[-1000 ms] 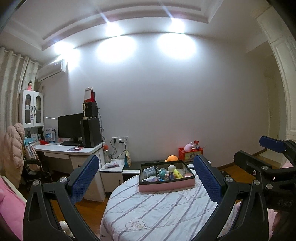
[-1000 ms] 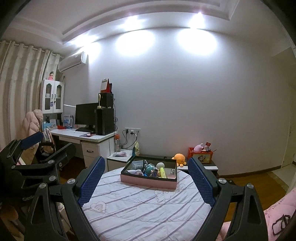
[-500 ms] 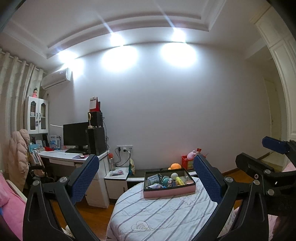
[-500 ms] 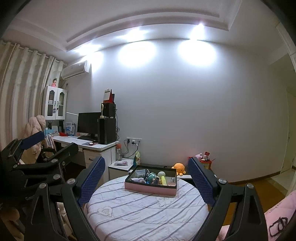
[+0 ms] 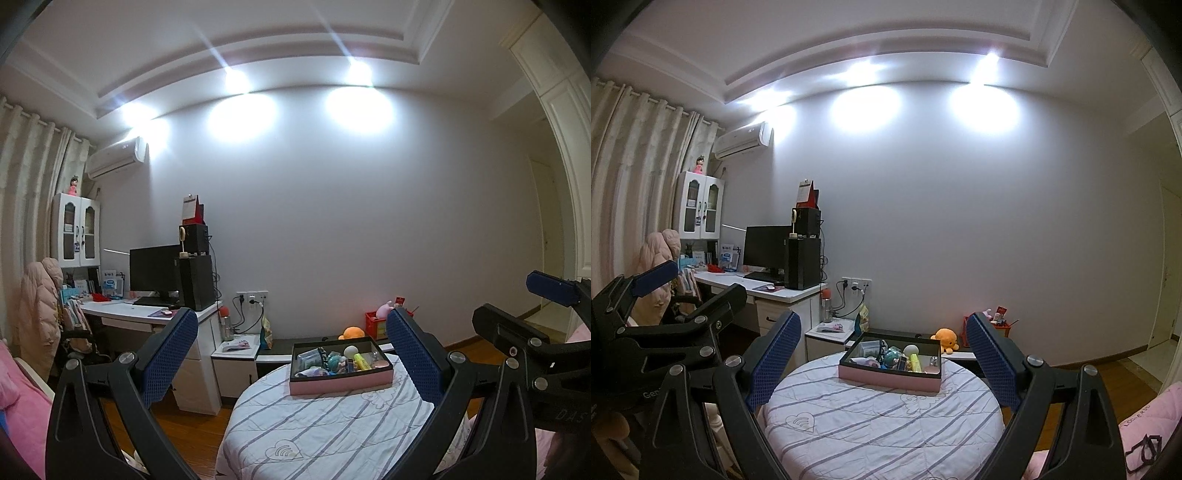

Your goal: Organize rigid objects

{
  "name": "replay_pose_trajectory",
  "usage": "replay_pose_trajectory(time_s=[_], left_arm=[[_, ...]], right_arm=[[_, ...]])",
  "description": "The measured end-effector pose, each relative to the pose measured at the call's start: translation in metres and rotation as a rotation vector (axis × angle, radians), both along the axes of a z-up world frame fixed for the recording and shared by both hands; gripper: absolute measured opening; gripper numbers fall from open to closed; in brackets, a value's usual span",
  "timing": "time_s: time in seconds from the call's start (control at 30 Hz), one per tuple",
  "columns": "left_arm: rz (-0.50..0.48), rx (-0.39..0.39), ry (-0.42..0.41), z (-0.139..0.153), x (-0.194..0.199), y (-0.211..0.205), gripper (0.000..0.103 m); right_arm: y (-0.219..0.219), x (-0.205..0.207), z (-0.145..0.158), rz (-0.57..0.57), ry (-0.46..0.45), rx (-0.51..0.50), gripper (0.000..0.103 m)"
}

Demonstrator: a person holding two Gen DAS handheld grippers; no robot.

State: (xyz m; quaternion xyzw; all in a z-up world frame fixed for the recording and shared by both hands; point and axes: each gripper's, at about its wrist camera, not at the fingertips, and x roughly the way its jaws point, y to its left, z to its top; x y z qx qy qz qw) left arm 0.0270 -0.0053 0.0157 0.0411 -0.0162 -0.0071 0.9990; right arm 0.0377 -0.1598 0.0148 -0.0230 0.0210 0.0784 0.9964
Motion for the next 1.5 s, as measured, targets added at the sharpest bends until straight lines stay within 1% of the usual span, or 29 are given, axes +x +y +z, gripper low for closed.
replay_pose_trajectory(time_s=[0.8,1.17,1.33,1.5], left_arm=[[0.026,0.003,-0.004,-0.0013,-0.0041,-0.0076,0.103],[0.023,0.003,-0.007,-0.0003,-0.0041,-0.0069,0.103],[0.002,-0.01,-0.02,-0.0045,-0.0044,-0.0063,0.103],[0.002,-0.008,-0.024,-0.0057,-0.0061,-0.0063,0.103]], right_arm=[[-0.0028,0.0024,-0.0018,-0.008,0.0,-0.012,0.092],[-0.0024,0.0021,-0.0019,-0.007,0.001,-0.015,0.092],[-0.0034,0.0016,-0.0021,-0.009,-0.001,-0.013,0.092],[-0.0031,0.004,-0.0019,-0.009,0.0,-0.01,0.092]])
